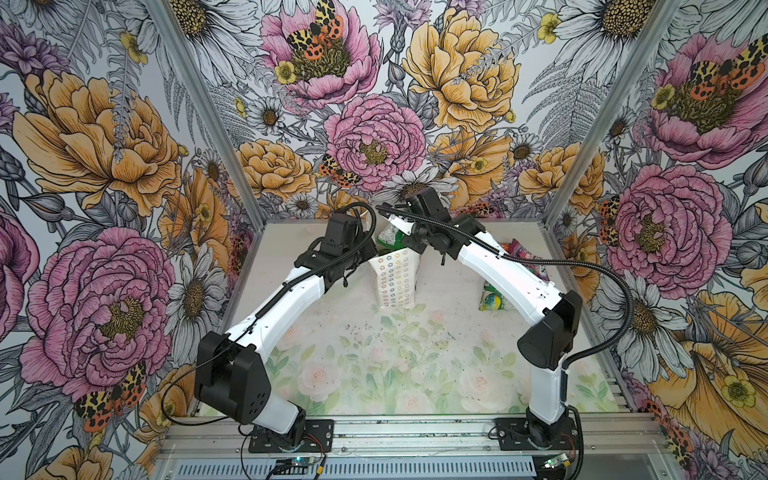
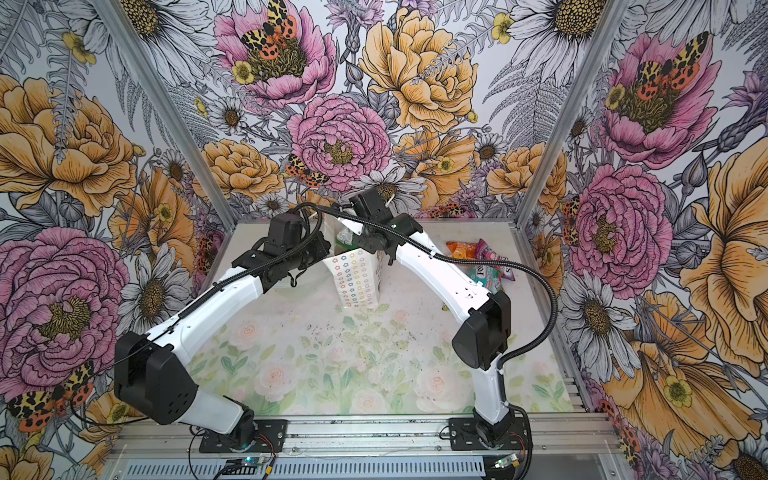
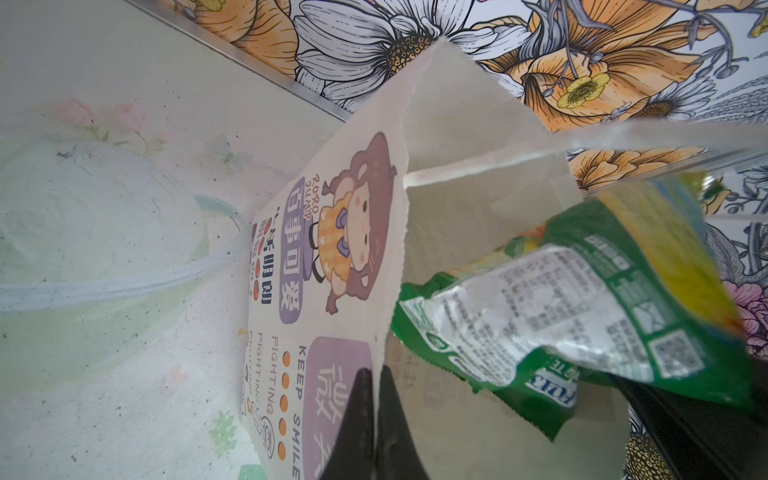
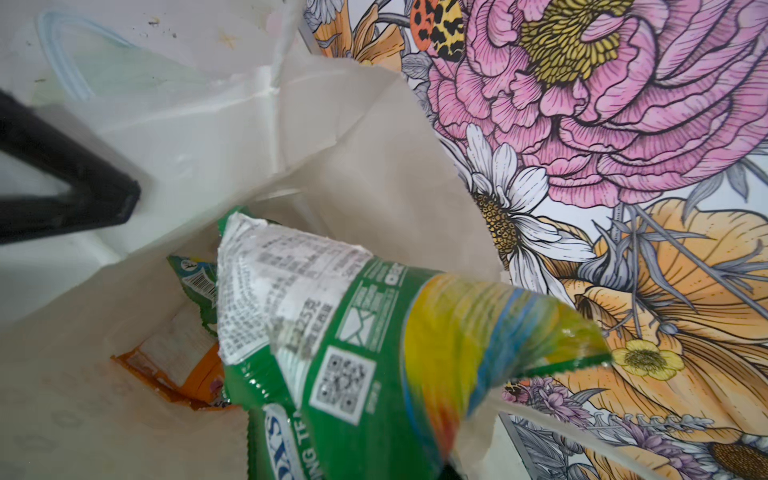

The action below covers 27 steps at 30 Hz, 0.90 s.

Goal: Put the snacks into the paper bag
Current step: 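Lower the green striped packet into the bag and open the right gripper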

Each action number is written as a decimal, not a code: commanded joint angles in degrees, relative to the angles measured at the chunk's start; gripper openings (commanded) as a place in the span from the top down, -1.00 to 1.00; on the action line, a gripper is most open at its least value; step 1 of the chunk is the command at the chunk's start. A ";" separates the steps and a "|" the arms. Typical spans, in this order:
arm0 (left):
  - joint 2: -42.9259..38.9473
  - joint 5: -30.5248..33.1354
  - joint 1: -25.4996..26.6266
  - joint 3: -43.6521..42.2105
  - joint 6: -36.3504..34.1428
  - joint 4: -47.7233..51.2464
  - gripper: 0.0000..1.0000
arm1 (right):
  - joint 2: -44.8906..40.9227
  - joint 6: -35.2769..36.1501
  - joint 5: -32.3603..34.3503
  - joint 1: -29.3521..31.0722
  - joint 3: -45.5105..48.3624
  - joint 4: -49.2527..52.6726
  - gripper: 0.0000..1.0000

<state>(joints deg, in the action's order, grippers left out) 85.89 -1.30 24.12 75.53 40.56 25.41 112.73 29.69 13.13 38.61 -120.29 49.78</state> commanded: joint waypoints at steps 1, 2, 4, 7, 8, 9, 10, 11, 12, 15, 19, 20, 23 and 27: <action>-2.13 -0.11 -0.61 -0.55 -0.61 -1.59 1.00 | -3.26 0.34 -2.85 0.74 -1.50 4.32 1.00; -2.06 -0.04 -0.74 -0.63 -0.65 -1.59 1.00 | -3.41 0.30 -3.12 0.87 -1.74 5.39 1.00; -1.95 -0.19 -0.99 -0.19 -0.91 -1.61 1.00 | -3.56 -0.17 -3.67 1.19 -2.32 7.58 1.00; -1.57 -0.46 -1.17 0.22 -1.17 -1.64 1.00 | -4.13 -0.82 -5.27 1.47 -3.20 9.85 1.00; -1.47 -0.50 -1.14 0.32 -1.26 -1.64 1.00 | -4.22 -0.90 -5.73 1.62 -3.43 10.39 1.00; -1.29 -0.54 -1.14 0.63 -1.22 -1.60 1.00 | -4.32 -1.00 -6.17 1.79 -3.85 11.11 1.00; -1.12 -0.63 -1.14 0.74 -1.35 -1.59 1.00 | -4.38 -1.17 -6.67 1.98 -4.19 11.68 1.00; -0.97 -0.66 -1.11 0.92 -1.36 -1.64 1.00 | -4.45 -1.13 -7.05 2.16 -4.50 12.06 1.00; -0.75 -0.68 -1.08 1.13 -1.36 -1.60 1.00 | -4.56 -1.23 -7.33 2.41 -4.82 12.34 1.00; -0.13 -0.90 -1.02 1.73 -1.37 -1.65 1.00 | -4.58 -1.43 -7.27 3.11 -5.47 12.54 0.96; 0.49 -1.20 -1.03 2.21 -1.51 -1.64 1.00 | -3.59 -1.65 -4.59 3.74 -6.84 12.45 0.61; 0.64 -1.27 -1.00 2.32 -1.53 -1.60 1.00 | -3.33 -1.74 -3.78 3.84 -7.11 12.45 0.55; 0.89 -1.33 -1.01 2.43 -1.62 -1.61 1.00 | -2.46 -1.31 -1.64 4.02 -7.11 12.41 0.41; 0.80 -1.22 -0.97 2.26 -1.70 -1.66 1.00 | -1.73 -1.36 1.21 4.28 -7.66 12.34 0.24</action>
<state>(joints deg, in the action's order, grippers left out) 86.43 -2.17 23.77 76.01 40.12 25.65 111.09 28.86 10.98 42.46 -126.21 62.41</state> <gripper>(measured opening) 0.052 0.371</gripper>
